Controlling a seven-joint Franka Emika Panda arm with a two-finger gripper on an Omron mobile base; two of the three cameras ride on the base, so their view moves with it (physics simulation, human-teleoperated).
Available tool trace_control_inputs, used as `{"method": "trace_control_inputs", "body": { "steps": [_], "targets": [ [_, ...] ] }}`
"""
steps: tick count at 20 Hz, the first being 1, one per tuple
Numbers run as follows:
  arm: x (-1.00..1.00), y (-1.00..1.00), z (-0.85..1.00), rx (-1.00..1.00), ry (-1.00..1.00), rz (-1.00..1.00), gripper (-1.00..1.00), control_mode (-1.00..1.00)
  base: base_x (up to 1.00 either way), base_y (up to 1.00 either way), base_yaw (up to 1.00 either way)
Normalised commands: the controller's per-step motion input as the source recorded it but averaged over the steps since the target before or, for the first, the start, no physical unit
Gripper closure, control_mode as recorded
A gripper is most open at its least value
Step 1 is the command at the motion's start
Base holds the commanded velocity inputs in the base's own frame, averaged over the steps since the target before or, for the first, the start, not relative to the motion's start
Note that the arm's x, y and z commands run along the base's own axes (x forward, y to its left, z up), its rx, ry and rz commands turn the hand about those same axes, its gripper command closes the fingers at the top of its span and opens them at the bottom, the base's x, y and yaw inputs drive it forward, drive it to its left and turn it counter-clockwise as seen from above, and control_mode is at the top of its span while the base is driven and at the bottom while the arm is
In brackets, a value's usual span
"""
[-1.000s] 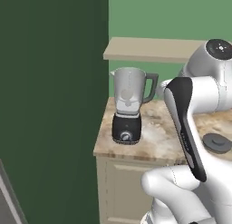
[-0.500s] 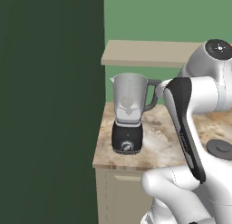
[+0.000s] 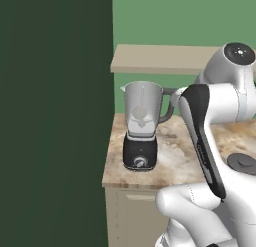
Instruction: Grab the onion and lemon from the fridge, place them in the blender, close the lid, and turn on the blender to create a marinade.
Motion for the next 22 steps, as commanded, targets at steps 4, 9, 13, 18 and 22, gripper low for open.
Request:
{"method": "trace_control_inputs", "body": {
  "steps": [4, 9, 13, 18, 22],
  "targets": [
    [0.05, 0.06, 0.1, 0.0, 0.0, -0.01, 1.0, -1.0, 0.0, 0.0, 0.0],
    [0.04, 0.18, 0.43, 0.0, -0.08, 0.01, 1.0, -1.0, 0.0, 0.0, 0.0],
    [0.19, 0.24, 0.27, 0.0, -0.03, 0.05, 1.0, -1.0, 0.0, 0.0, 0.0],
    [0.28, 0.11, 0.0, 0.0, 0.01, 0.18, 1.0, -1.0, 0.0, 0.0, 0.0],
    [0.26, 0.0, 0.0, 0.0, 0.05, 0.23, 1.0, -1.0, 0.0, 0.0, 0.0]
  ]
}}
